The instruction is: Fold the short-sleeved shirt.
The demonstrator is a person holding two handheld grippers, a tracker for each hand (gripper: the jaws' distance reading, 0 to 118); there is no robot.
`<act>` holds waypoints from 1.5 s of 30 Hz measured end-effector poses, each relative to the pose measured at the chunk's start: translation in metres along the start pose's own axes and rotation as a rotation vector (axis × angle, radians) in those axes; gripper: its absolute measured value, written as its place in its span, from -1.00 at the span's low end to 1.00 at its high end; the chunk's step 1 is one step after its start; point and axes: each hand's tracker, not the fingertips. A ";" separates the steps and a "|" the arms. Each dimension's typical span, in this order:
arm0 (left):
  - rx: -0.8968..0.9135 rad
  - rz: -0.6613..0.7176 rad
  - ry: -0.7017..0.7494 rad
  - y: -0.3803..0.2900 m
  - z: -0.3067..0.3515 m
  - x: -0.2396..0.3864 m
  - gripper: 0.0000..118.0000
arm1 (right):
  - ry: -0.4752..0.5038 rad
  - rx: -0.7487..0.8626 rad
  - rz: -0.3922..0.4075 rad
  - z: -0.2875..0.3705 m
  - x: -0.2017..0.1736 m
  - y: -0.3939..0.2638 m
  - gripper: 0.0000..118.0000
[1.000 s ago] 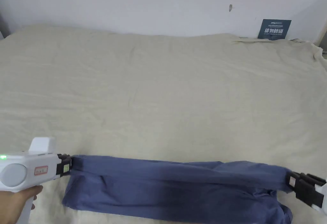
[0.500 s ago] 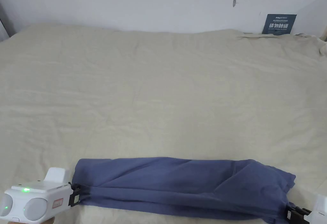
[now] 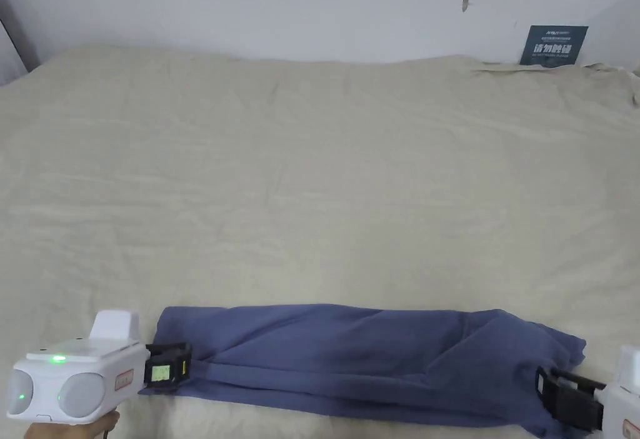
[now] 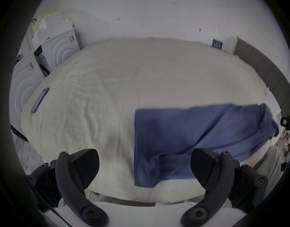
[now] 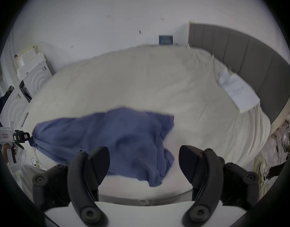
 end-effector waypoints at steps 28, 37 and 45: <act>0.393 -0.030 -0.117 0.040 0.061 0.040 -1.00 | 0.011 0.463 0.093 0.061 -0.092 0.063 -1.00; 0.120 0.129 -0.267 0.050 0.022 -0.022 -1.00 | 0.002 0.425 0.085 0.049 -0.080 0.064 -1.00; -0.131 0.298 -0.397 0.057 -0.033 -0.074 0.07 | -0.019 0.389 0.078 0.036 -0.077 0.066 -1.00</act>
